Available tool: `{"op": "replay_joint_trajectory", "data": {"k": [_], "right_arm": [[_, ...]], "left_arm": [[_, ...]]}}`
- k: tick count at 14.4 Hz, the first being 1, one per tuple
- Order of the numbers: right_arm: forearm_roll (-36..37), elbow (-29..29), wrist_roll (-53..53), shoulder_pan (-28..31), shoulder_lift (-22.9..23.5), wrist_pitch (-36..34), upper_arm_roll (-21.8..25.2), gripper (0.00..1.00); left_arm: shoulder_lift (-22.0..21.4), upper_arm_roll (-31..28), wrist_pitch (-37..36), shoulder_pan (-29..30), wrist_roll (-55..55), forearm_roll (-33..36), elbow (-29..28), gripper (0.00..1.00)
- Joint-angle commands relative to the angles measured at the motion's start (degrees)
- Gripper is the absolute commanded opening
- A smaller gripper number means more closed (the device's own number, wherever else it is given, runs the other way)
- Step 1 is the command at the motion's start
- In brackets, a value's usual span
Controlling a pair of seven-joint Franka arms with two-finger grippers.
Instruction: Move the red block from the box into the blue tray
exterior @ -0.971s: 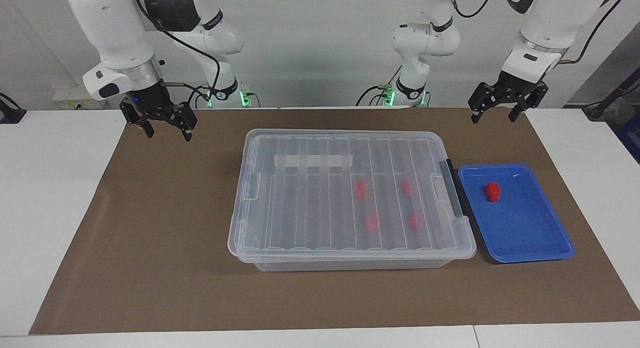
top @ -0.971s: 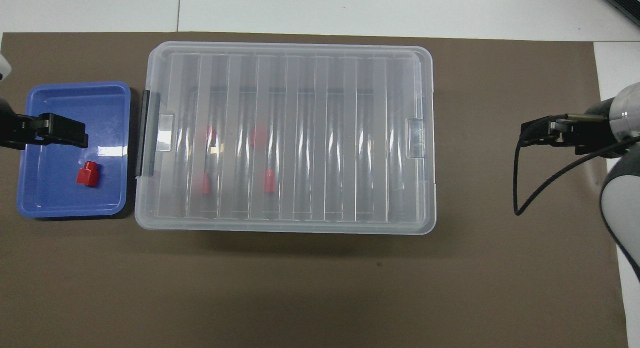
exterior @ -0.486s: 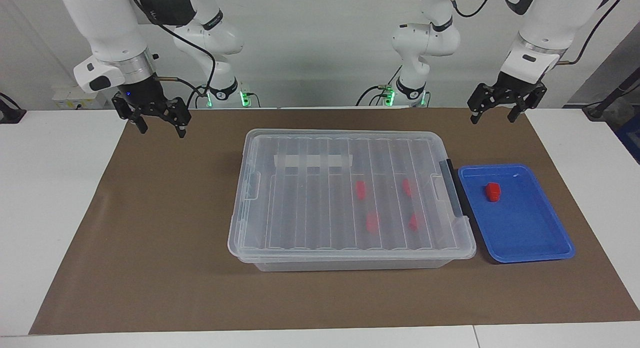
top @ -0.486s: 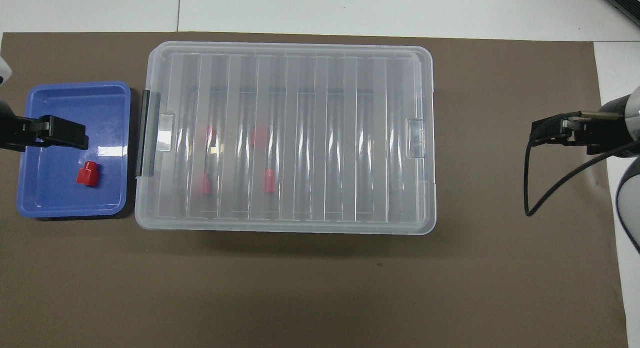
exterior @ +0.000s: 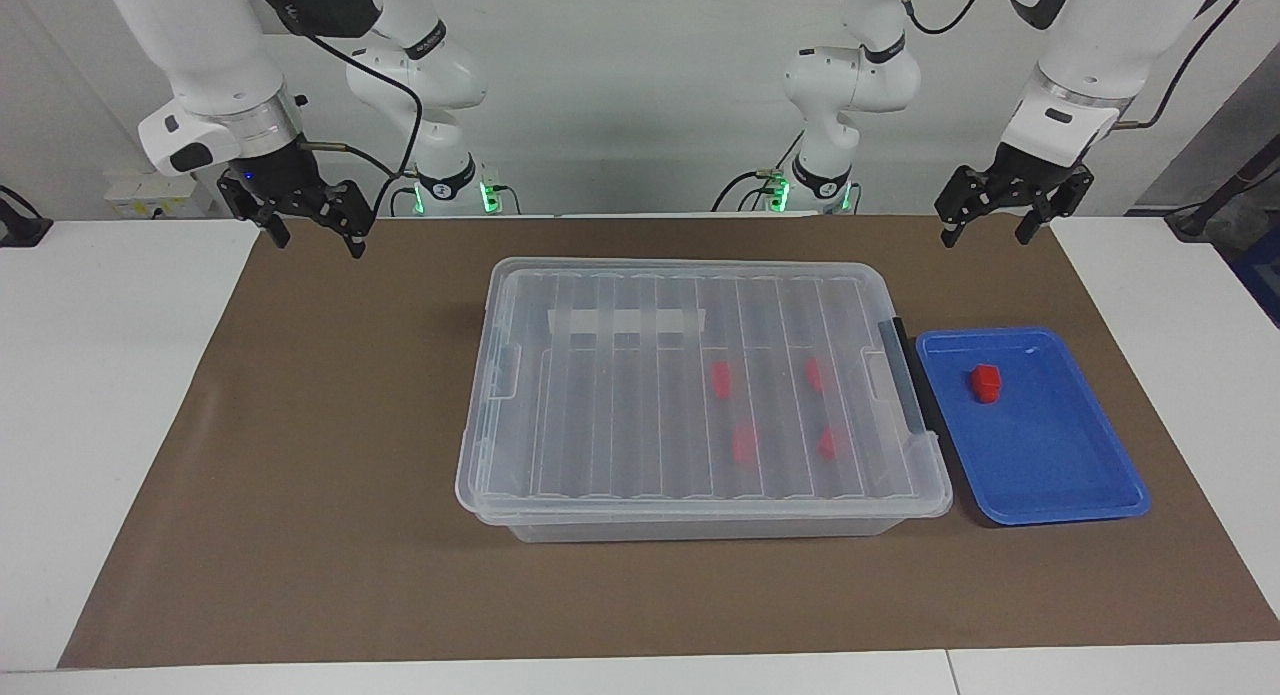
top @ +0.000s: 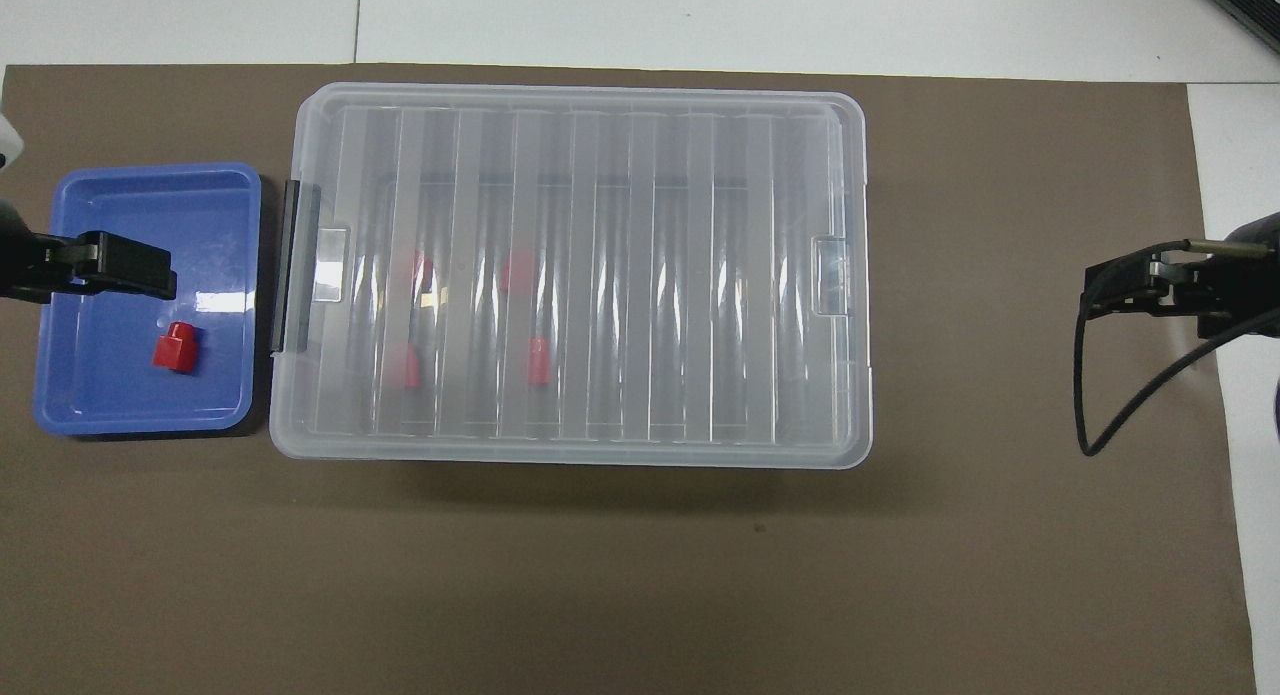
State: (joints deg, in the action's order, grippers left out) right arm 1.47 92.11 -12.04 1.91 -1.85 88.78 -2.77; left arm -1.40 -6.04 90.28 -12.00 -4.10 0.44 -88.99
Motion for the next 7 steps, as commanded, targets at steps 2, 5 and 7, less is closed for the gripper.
{"op": "replay_joint_trajectory", "data": {"k": [2, 5, 7], "right_arm": [[0.29, -0.44, -0.26, -3.58, -0.43, -1.41, 3.38, 1.00], [0.29, -0.35, -0.35, -3.40, -0.43, -2.20, 3.29, 1.00], [0.38, -0.44, -0.26, -3.40, -0.35, -2.29, 2.77, 1.00]], "left_arm": [[-2.11, 7.41, 2.79, 7.31, 0.14, 0.79, -2.50, 1.00], [-2.12, 10.34, 3.32, 9.81, 0.14, 0.79, -3.11, 1.00], [-2.20, 10.52, 3.23, 10.68, 0.32, 0.79, -2.94, 1.00]]}}
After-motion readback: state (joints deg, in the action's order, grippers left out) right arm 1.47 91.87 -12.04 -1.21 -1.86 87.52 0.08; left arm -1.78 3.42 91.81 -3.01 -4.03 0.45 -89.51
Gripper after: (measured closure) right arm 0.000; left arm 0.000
